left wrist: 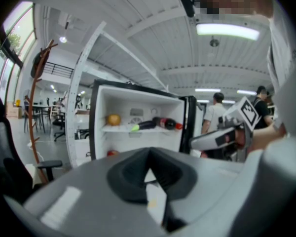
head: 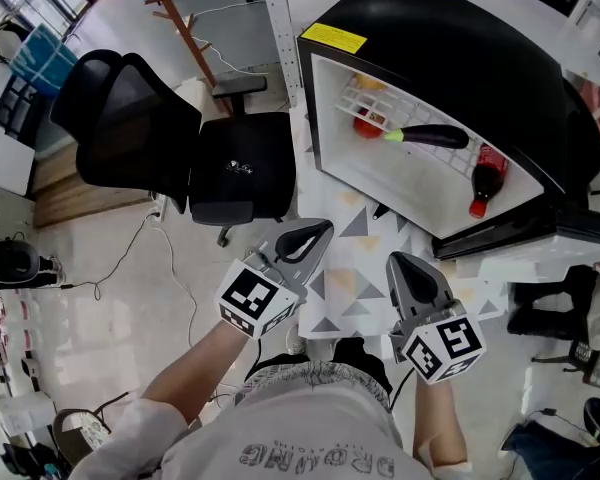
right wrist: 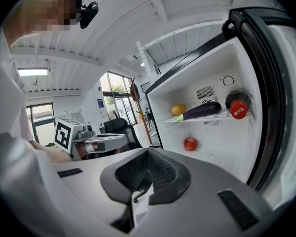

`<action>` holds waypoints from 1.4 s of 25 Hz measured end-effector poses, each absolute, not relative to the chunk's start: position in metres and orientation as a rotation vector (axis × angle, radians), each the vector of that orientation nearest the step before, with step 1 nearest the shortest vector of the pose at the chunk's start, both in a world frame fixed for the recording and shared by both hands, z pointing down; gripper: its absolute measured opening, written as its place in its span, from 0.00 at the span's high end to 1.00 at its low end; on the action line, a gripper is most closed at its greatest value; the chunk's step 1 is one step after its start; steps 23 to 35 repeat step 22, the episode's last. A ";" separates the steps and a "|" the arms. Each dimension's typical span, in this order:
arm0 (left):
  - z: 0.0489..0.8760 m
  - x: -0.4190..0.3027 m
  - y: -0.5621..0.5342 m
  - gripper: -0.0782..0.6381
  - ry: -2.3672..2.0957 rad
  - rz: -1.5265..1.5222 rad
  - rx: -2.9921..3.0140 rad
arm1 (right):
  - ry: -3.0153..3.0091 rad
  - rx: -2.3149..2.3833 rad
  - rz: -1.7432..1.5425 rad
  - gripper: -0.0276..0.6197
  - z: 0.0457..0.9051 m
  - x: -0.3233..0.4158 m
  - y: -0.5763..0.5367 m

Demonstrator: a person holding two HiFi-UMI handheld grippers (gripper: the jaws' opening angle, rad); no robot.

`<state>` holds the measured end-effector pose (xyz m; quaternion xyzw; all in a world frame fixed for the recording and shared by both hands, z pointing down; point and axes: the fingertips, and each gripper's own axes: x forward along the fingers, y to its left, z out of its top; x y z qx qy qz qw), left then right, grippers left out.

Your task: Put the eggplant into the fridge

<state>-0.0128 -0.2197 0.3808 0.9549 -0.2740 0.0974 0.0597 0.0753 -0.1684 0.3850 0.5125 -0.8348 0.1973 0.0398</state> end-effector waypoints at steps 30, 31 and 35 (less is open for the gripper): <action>0.380 -0.005 -0.227 0.88 -0.825 0.288 2.888 | -2.553 1.568 0.617 0.95 0.388 0.079 -0.175; 0.380 -0.005 -0.227 0.88 -0.825 0.288 2.888 | -2.553 1.568 0.617 0.95 0.388 0.079 -0.175; 0.380 -0.005 -0.227 0.88 -0.825 0.288 2.888 | -2.553 1.568 0.617 0.95 0.388 0.079 -0.175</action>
